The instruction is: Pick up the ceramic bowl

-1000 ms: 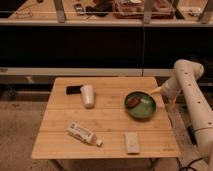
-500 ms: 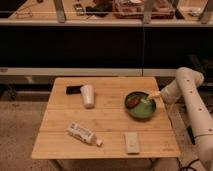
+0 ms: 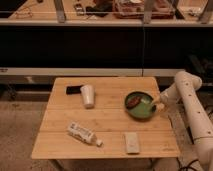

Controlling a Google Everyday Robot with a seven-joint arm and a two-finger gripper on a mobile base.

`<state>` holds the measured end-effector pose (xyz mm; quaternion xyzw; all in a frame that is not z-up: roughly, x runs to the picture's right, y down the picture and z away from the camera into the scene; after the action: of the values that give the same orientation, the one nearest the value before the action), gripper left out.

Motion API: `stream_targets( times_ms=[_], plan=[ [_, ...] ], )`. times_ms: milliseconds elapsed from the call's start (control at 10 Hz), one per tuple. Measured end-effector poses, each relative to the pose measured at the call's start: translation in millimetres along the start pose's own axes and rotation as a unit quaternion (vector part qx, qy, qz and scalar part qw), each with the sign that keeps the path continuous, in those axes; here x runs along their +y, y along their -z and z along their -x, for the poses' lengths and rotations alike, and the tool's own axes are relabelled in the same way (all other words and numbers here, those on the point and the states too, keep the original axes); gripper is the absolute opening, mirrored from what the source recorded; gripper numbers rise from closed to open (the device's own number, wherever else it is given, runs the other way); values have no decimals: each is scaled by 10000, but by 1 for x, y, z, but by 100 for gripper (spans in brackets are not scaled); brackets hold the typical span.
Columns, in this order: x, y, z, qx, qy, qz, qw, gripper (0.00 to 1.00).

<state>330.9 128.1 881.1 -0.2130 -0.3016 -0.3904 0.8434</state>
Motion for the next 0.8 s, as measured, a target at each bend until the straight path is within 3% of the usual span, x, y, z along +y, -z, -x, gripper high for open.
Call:
stream_targets(
  times_ms=[700, 800],
  plan=[
    [-23, -23, 4, -207, 319, -21, 9993, 53],
    [-25, -27, 4, -246, 354, 5, 9991, 44]
  ],
)
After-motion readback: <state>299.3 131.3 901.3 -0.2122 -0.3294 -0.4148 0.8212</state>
